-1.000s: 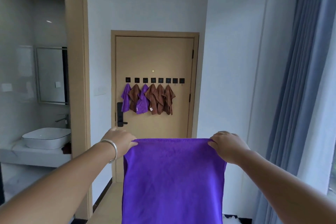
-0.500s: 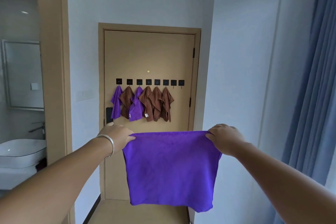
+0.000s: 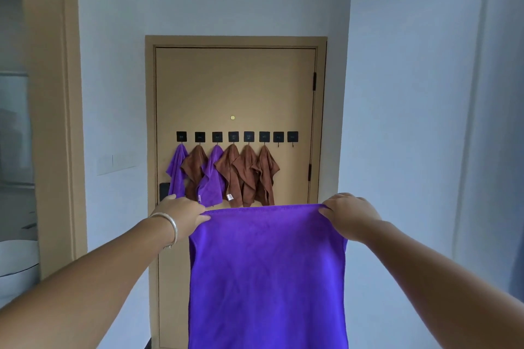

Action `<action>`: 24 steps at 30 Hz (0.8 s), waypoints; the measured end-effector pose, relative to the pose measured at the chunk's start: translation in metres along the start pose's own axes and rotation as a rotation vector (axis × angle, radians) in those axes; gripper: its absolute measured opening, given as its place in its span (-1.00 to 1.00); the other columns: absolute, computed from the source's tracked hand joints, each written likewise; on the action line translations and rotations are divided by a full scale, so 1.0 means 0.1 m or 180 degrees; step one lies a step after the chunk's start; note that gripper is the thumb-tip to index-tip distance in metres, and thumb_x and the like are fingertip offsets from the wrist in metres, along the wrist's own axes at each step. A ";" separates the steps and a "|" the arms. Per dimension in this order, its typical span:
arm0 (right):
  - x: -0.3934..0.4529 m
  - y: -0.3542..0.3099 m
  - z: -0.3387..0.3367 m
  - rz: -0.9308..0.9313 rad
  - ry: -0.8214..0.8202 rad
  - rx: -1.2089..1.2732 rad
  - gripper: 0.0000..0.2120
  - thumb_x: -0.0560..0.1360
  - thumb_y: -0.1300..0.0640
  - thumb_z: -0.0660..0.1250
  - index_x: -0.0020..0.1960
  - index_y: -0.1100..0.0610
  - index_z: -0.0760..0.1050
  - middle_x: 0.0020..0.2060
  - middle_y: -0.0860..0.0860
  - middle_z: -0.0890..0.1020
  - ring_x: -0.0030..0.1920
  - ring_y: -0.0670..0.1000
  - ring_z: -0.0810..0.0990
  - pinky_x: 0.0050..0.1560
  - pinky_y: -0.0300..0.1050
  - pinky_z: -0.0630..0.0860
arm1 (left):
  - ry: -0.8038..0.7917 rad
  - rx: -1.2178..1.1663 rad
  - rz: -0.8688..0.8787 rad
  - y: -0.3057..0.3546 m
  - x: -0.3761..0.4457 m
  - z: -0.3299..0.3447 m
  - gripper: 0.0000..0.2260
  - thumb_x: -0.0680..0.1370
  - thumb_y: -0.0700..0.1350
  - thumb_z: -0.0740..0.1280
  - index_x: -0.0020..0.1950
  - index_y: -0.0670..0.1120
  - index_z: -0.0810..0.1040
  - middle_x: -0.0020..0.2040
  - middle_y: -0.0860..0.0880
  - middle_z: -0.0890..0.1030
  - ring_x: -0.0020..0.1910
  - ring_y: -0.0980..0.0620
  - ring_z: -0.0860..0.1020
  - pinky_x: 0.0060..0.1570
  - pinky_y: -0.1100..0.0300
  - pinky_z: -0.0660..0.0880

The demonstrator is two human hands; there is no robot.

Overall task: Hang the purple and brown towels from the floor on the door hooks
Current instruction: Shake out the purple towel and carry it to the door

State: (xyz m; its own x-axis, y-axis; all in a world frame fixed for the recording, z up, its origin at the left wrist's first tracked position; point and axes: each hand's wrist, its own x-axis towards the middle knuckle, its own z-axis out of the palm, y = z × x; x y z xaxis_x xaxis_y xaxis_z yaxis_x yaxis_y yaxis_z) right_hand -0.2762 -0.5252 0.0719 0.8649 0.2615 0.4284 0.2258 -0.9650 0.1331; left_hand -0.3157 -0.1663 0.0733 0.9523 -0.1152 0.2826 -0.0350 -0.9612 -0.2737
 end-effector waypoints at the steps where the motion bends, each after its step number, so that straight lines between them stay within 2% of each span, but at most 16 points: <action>1: 0.16 0.06 0.03 -0.0002 0.0022 0.0007 -0.58 0.66 -0.10 -0.06 0.18 -0.02 0.54 0.10 -0.05 0.58 0.18 0.00 0.47 0.18 -0.04 0.43 | -0.0042 0.0087 0.0027 0.00 0.17 0.00 -0.72 0.69 0.02 0.06 0.30 0.08 0.47 0.14 0.08 0.58 0.16 0.06 0.50 0.31 0.12 0.28; 3: 0.45 0.19 0.10 -0.0004 0.0067 0.0028 -0.58 0.66 -0.10 -0.06 0.16 -0.01 0.54 0.08 -0.04 0.58 0.16 0.01 0.47 0.16 -0.03 0.44 | -0.0054 0.0187 0.0039 0.01 0.48 -0.03 -0.72 0.69 -0.03 0.06 0.36 0.11 0.43 0.22 0.12 0.55 0.22 0.08 0.47 0.33 0.13 0.25; 7: 0.92 0.42 0.24 0.0019 0.0156 0.0074 -0.59 0.65 -0.10 -0.05 0.10 0.01 0.55 0.05 -0.02 0.58 0.13 0.02 0.48 0.15 -0.02 0.44 | 0.0002 0.0091 -0.0053 0.08 0.99 -0.01 -0.71 0.69 0.02 0.02 0.17 0.02 0.52 0.08 0.07 0.59 0.10 0.07 0.52 0.27 0.15 0.27; 10: 1.20 0.55 0.41 0.0008 0.0123 0.0047 -0.60 0.65 -0.10 -0.05 0.11 -0.01 0.54 0.05 -0.03 0.57 0.16 0.02 0.46 0.16 -0.02 0.43 | -0.0082 0.0017 -0.0068 0.14 1.32 0.08 -0.68 0.69 0.06 0.00 0.12 0.01 0.52 0.07 0.05 0.61 0.08 0.05 0.53 0.26 0.13 0.30; 16: 1.75 0.74 0.83 0.0043 0.0059 0.0053 -0.59 0.65 -0.10 -0.05 0.14 -0.03 0.54 0.07 -0.04 0.57 0.18 0.01 0.45 0.17 -0.02 0.42 | -0.0184 0.0078 0.0072 0.18 2.00 0.39 -0.66 0.69 0.04 -0.01 0.20 0.00 0.52 0.11 0.04 0.60 0.12 0.04 0.53 0.31 0.10 0.29; 20: 2.18 0.86 1.17 0.0125 0.0024 0.0023 -0.59 0.65 -0.10 -0.04 0.15 -0.01 0.55 0.08 -0.05 0.58 0.17 0.00 0.46 0.17 -0.03 0.42 | -0.0251 0.0239 0.0182 0.15 2.61 0.65 -0.69 0.70 -0.04 0.04 0.41 0.05 0.39 0.26 0.08 0.53 0.25 0.06 0.47 0.38 0.12 0.23; 24: 2.73 0.96 1.47 0.0226 -0.0029 -0.0008 -0.59 0.65 -0.10 -0.03 0.18 -0.01 0.55 0.11 -0.04 0.57 0.17 0.01 0.47 0.15 -0.03 0.45 | -0.0139 0.0188 0.0265 0.06 3.33 0.90 -0.68 0.69 0.02 0.03 0.37 0.05 0.43 0.24 0.08 0.55 0.24 0.06 0.48 0.41 0.08 0.18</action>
State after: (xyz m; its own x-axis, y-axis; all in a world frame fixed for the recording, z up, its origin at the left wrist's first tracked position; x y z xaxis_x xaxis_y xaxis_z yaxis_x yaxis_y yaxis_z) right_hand 0.0478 -0.5494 0.0709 0.8827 0.1923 0.4288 0.1627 -0.9811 0.1049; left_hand 0.0286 -0.1881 0.0829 0.9592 -0.1818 0.2167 -0.0978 -0.9321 -0.3488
